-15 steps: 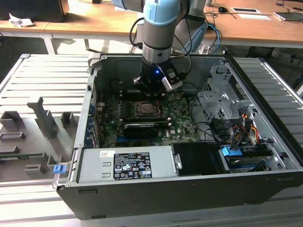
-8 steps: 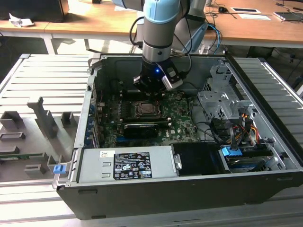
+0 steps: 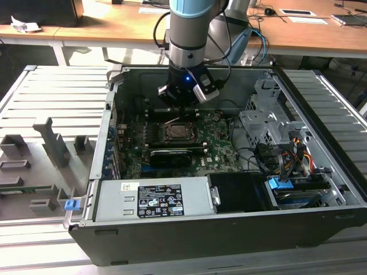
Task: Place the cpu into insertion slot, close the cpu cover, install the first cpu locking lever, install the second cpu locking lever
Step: 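Install the first cpu locking lever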
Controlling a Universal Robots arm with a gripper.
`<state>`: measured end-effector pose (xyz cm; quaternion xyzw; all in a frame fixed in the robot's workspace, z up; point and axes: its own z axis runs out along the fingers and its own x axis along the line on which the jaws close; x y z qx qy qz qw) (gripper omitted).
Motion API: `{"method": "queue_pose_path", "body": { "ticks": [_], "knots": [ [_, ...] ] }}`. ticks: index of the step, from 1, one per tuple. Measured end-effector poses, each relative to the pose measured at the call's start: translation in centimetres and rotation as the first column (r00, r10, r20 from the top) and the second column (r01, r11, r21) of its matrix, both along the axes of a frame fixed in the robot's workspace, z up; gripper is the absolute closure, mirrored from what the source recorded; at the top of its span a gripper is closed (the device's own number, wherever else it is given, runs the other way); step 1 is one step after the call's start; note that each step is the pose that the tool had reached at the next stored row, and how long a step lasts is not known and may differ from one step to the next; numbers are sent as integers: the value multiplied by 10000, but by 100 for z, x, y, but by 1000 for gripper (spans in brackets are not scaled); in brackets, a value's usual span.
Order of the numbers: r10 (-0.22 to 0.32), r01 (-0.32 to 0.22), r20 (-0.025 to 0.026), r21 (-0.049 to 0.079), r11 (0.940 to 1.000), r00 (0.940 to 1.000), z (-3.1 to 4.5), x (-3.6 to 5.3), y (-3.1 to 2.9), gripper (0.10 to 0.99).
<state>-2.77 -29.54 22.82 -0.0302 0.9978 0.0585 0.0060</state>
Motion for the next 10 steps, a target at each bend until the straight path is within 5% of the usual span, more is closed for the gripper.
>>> {"method": "queue_pose_path", "body": {
  "ticks": [10],
  "knots": [
    [0, -1, 39, 102, 9999, 10000, 34, -28, 1, 980]
  ]
}}
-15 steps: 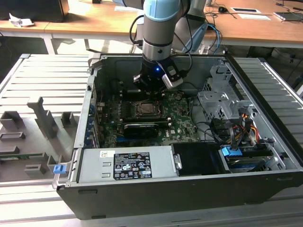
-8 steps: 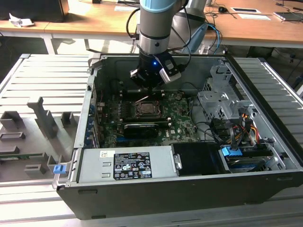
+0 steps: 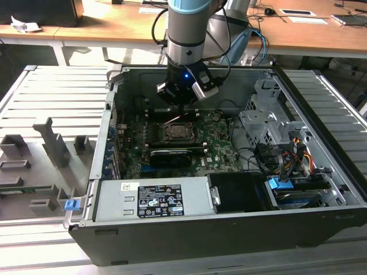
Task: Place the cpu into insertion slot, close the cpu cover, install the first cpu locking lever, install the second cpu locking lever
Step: 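Install the first cpu locking lever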
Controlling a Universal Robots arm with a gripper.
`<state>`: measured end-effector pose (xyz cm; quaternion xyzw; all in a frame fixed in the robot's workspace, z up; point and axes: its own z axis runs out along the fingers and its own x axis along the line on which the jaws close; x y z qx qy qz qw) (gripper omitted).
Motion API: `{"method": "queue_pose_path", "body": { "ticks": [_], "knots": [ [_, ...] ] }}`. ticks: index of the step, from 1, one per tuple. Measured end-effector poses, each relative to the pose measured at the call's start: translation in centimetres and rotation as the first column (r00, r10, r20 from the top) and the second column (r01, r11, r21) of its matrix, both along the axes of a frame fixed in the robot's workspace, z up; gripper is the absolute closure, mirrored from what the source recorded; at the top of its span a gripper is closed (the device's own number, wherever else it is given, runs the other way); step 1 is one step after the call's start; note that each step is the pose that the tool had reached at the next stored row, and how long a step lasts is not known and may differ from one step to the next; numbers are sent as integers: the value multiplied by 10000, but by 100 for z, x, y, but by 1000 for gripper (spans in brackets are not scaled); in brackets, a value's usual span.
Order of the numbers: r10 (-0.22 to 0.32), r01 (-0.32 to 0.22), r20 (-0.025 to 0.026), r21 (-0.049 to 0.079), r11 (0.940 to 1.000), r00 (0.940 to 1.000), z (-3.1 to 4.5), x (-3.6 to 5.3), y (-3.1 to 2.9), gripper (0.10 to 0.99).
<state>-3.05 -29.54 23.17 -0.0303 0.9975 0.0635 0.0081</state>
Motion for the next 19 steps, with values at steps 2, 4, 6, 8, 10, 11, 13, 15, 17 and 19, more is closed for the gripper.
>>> {"method": "queue_pose_path", "body": {
  "ticks": [2, 4, 6, 8, 10, 11, 13, 15, 17, 19],
  "knots": [
    [55, -55, -1, 1, 10000, 10000, 0, -2, 0, 980],
    [267, -267, -2, -1, 9996, 9996, -2, -3, 0, 980],
    [407, -407, 0, 0, 9992, 9992, -4, -2, 1, 980],
    [410, -410, -1, 0, 9992, 9992, -6, -2, 2, 980],
    [411, -411, 0, 1, 9992, 9992, -12, -2, 10, 980],
    [410, -410, -1, 0, 9992, 9992, -14, -2, 17, 980],
    [423, -423, 4, -1, 9991, 9991, -24, -2, 60, 980],
    [431, -431, 10, -1, 9991, 9991, -34, -2, 84, 980],
    [433, -432, 14, -33, 9991, 9991, -49, -1, 87, 980],
    [431, -431, 16, -82, 9990, 9991, -56, 0, 87, 980]
  ]
}}
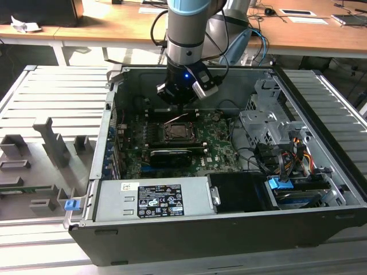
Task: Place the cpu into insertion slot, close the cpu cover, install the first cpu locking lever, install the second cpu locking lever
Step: 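Install the first cpu locking lever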
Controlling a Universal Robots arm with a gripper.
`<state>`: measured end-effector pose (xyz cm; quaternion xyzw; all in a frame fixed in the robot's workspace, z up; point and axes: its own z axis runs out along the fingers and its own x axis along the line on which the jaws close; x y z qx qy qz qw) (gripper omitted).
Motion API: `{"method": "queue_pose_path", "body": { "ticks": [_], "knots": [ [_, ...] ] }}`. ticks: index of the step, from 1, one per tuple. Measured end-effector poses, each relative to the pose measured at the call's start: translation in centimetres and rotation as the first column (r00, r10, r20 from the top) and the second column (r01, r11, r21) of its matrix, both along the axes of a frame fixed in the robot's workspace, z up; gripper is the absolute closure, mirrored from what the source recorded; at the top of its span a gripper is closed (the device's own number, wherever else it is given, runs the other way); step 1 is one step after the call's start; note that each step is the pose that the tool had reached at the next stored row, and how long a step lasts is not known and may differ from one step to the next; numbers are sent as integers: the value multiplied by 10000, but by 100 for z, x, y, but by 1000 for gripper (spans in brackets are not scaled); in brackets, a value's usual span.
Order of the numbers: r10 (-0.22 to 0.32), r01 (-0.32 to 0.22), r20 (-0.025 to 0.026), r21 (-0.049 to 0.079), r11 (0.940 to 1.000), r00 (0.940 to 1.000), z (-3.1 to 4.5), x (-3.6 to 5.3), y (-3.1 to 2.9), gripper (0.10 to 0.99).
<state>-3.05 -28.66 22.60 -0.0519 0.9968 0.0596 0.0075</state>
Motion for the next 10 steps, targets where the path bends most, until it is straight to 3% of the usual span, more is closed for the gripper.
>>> {"method": "queue_pose_path", "body": {
  "ticks": [10],
  "knots": [
    [-78, 78, 8, -38, 10000, 10000, -20, 56, 0, 980]
  ]
}}
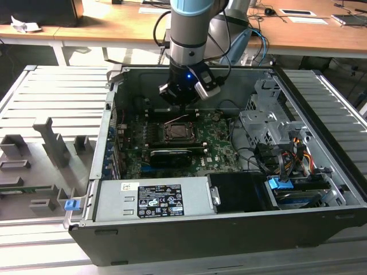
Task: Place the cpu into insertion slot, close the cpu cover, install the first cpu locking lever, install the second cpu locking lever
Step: 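Install the first cpu locking lever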
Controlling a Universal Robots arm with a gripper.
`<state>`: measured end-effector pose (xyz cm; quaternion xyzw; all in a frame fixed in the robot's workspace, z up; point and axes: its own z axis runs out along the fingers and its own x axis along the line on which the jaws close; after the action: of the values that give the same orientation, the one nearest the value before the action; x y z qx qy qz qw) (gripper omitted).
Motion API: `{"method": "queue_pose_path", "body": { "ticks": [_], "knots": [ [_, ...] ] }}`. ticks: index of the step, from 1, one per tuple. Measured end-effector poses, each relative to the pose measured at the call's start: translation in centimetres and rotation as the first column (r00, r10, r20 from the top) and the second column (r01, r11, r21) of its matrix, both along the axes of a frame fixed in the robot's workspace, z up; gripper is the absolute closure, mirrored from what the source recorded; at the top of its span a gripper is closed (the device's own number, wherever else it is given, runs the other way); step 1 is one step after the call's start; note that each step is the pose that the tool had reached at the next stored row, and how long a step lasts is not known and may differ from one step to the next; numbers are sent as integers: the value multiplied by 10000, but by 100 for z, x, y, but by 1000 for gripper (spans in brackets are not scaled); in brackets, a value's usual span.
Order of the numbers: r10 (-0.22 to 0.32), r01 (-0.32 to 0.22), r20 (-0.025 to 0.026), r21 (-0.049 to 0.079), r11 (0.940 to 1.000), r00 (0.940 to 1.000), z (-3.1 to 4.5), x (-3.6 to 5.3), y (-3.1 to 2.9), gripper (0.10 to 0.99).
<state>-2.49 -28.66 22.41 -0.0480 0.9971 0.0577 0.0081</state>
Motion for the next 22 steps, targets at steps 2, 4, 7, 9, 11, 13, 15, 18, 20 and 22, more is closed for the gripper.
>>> {"method": "queue_pose_path", "body": {
  "ticks": [2, 4, 7, 9, 11, 13, 15, 18, 20, 22],
  "knots": [
    [-9, 9, 5, -8, 10000, 10000, -18, 3, 0, 980],
    [-41, 41, 9, -10, 10000, 10000, -51, 12, -1, 980],
    [-78, 78, 11, -11, 10000, 10000, -89, 26, -1, 980],
    [-108, 108, 12, -12, 9999, 9999, -113, 40, 0, 980],
    [-141, 141, 12, -17, 9999, 9999, -129, 53, -1, 980],
    [-182, 182, 16, -27, 9998, 9998, -152, 56, -1, 980],
    [-207, 208, 20, -37, 9998, 9998, -168, 57, -1, 980],
    [-247, 248, 23, -62, 9997, 9997, -186, 60, -1, 980],
    [-287, 287, 24, -99, 9995, 9996, -201, 62, -1, 980],
    [-305, 306, 24, -114, 9995, 9995, -209, 63, -1, 980]
  ]
}}
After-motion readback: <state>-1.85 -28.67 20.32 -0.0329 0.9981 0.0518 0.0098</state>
